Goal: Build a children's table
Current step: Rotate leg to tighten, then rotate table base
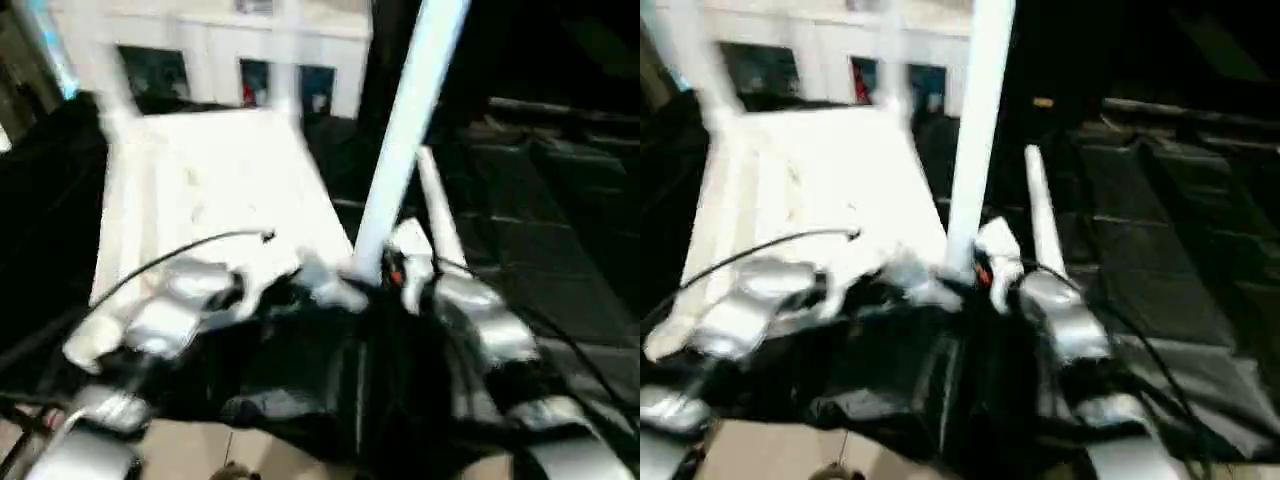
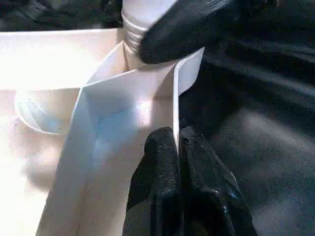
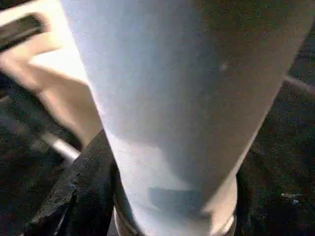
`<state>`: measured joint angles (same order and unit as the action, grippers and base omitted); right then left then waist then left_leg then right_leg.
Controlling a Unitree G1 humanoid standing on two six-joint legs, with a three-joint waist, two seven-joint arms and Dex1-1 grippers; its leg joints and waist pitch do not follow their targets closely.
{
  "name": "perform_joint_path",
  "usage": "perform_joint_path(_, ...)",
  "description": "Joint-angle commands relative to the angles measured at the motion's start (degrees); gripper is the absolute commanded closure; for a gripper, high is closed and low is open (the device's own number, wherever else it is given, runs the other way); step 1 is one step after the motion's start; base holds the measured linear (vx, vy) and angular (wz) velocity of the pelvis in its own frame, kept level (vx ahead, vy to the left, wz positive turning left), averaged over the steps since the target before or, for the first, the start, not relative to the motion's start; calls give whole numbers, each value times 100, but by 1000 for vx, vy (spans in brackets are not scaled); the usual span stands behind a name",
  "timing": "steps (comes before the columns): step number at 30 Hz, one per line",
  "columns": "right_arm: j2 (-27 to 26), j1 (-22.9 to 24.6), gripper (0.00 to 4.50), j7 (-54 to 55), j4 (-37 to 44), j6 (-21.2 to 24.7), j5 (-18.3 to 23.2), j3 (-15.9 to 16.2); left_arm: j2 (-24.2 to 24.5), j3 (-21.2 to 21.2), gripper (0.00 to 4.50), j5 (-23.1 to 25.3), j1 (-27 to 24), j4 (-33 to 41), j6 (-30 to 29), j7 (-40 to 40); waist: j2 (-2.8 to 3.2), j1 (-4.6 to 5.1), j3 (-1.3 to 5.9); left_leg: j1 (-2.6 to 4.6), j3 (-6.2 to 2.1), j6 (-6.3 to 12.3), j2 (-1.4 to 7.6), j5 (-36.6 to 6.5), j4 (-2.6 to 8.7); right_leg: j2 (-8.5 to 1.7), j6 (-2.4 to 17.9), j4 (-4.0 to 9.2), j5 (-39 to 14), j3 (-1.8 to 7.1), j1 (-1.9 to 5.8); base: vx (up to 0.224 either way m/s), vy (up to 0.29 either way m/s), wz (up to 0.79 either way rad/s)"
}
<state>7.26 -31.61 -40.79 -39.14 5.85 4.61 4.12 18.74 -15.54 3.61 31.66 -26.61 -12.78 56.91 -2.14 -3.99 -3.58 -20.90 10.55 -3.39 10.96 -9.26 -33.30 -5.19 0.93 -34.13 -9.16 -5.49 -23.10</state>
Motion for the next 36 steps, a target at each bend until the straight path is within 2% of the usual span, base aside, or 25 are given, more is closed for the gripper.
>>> perform_joint_path(1, -274, -87, 178, 656, -403, 60, -143, 52, -347, 65, 450, -35, 310, -64, -51, -532, 51, 34, 384, 114, -117, -178, 234, -2016, 414, -387, 828, 518, -2536, 310, 205, 0, 0, 0)
perform_joint_path(2, -549, -232, 178, 1248, -622, 145, -39, -151, -564, 80, 450, 32, 452, -158, -179, -873, 55, 63, 387, 114, -124, -187, 230, -2036, 409, -384, 842, 508, -2529, 307, 203, 0, 0, 0)
perform_joint_path(3, -549, -232, 178, 1248, -622, 145, -39, -151, -564, 80, 450, 32, 452, -158, -179, -873, 57, 81, 385, 121, -120, -197, 229, -2049, 411, -378, 851, 515, -2540, 308, 188, 0, 0, 0)
perform_joint_path(6, -757, -347, 178, 1641, -781, 69, -155, -177, -717, 77, 450, 70, 510, -144, -278, -999, 50, 95, 407, 82, -118, -134, 228, -1933, 405, -376, 873, 494, -2285, 306, 222, 0, 0, 0)
perform_joint_path(7, -814, -358, 143, 1584, -799, -9, -138, -188, -749, 58, 450, 59, 494, -93, -290, -972, 74, 90, 413, 84, -118, -121, 230, -1913, 403, -382, 898, 484, -2206, 310, 223, 0, 0, 0)
perform_joint_path(8, -894, -352, 122, 1512, -770, -5, 27, -304, -750, -3, 450, 64, 449, 4, -297, -895, 54, 96, 413, 75, -106, -78, 230, -1886, 401, -371, 920, 481, -2078, 314, 229, 0, 0, 0)
perform_joint_path(9, -898, -351, 108, 1512, -767, -5, 37, -312, -749, -7, 450, 65, 445, 11, -297, -890, 56, 90, 417, 73, -105, -58, 231, -1857, 402, -372, 941, 467, -2009, 318, 237, 0, 0, 0)
perform_joint_path(10, -933, -303, 108, 1406, -635, 56, 222, -412, -723, -41, 450, 53, 391, 88, -292, -831, 55, 86, 423, 66, -104, -31, 237, -1766, 406, -363, 993, 441, -1845, 317, 246, 0, 0, 0)
perform_joint_path(13, -809, -142, 65, 1336, -329, -142, 75, -267, -714, -44, 450, 57, 353, 59, -282, -888, 58, 71, 427, 68, -90, 22, 244, -1644, 404, -364, 1047, 421, -1615, 321, 250, 0, 0, 0)
perform_joint_path(15, -652, 51, 65, 1371, -46, -290, 78, -306, -720, -56, 450, 164, 359, -45, -368, -1089, 6, 51, 424, 65, -79, 53, 240, -1600, 402, -366, 1038, 425, -1631, 320, 255, 0, 0, 0)
perform_joint_path(16, -565, 159, 65, 1333, 104, -285, 124, -347, -726, -51, 450, 210, 360, -74, -447, -1186, 17, 11, 419, 83, -69, 79, 242, -1591, 394, -378, 1007, 439, -1692, 329, 245, 0, 0, 0)
perform_joint_path(18, -406, 368, 65, 1156, 419, -251, 219, -395, -754, -10, 450, 237, 377, -122, -540, -1321, 17, -7, 413, 65, -76, 97, 241, -1571, 403, -373, 950, 444, -1784, 324, 264, 0, 0, 0)
perform_joint_path(19, -337, 464, 65, 1064, 570, -248, 252, -428, -776, 20, 450, 254, 396, -156, -605, -1410, 22, -7, 404, 57, -79, 95, 240, -1618, 410, -365, 903, 457, -1863, 320, 260, 0, 0, 0)
perform_joint_path(20, -287, 547, 65, 995, 702, -226, 283, -455, -791, 40, 450, 267, 401, -168, -650, -1475, 59, -10, 407, 63, -91, 82, 239, -1675, 409, -373, 878, 461, -1939, 317, 259, 0, 0, 0)
perform_joint_path(22, -264, 600, 65, 959, 792, -199, 298, -473, -799, 52, 450, 277, 401, -168, -682, -1511, 24, 10, 403, 48, -93, 78, 233, -1742, 414, -359, 859, 479, -2000, 312, 261, 0, 0, 0)
perform_joint_path(24, -80, 831, 65, 796, 1170, -145, 404, -567, -837, 40, 450, 341, 444, -236, -771, -1630, 80, 23, 403, 53, -98, 73, 226, -1804, 410, -351, 828, 497, -2030, 310, 268, 0, 0, 0)
perform_joint_path(25, -8, 928, 65, 704, 1354, -55, 512, -631, -859, 32, 450, 359, 467, -273, -790, -1676, 58, 33, 410, 50, -97, 104, 224, -1795, 404, -345, 829, 497, -1970, 309, 272, 0, 0, 0)
perform_joint_path(26, -8, 928, 65, 704, 1354, -55, 512, -631, -859, 32, 450, 359, 467, -273, -790, -1676, 49, 33, 413, 45, -102, 137, 224, -1792, 404, -349, 828, 497, -1981, 303, 271, 0, 0, 0)
perform_joint_path(27, 137, 1146, 65, 552, 1761, 89, 631, -622, -914, 17, 450, 380, 476, -283, -842, -1724, 80, 44, 405, 43, -105, 142, 220, -1787, 411, -340, 834, 504, -1983, 301, 275, 0, 0, 0)
perform_joint_path(30, 270, 1369, 65, 408, 2164, 298, 663, -481, -999, 4, 450, 375, 485, -302, -871, -1789, 66, 30, 421, 34, -100, 207, 223, -1673, 398, -336, 871, 499, -1786, 299, 291, 0, 0, 0)
perform_joint_path(31, 322, 1460, 65, 370, 2271, 479, 590, -335, -1033, -47, 450, 458, 524, -316, -781, -1945, 61, 39, 414, 25, -97, 219, 218, -1666, 395, -328, 910, 501, -1778, 296, 286, 0, 0, 0)
perform_joint_path(33, 329, 1495, 65, 438, 2269, 567, 460, -238, -1110, 65, 450, 342, 532, -279, -736, -2032, 39, 49, 404, 22, -98, 207, 208, -1746, 385, -343, 871, 531, -2056, 280, 279, 0, 0, 0)
perform_joint_path(34, 307, 1490, 63, 518, 2240, 636, 390, -207, -1126, 123, 422, 257, 521, -211, -702, -2007, 15, 53, 404, 24, -96, 208, 208, -1757, 384, -348, 848, 543, -2141, 280, 274, 0, 0, 0)
perform_joint_path(35, 300, 1484, 63, 541, 2226, 651, 373, -203, -1126, 132, 405, 244, 519, -196, -699, -1998, 33, 48, 400, 22, -103, 192, 207, -1748, 388, -350, 815, 551, -2259, 278, 267, 0, 0, 0)
perform_joint_path(36, 232, 1430, 63, 779, 2119, 786, 207, -154, -1114, 215, 394, 139, 508, -52, -709, -1972, 4, 48, 403, 20, -104, 182, 211, -1727, 388, -354, 802, 550, -2272, 279, 263, 0, 0, 0)
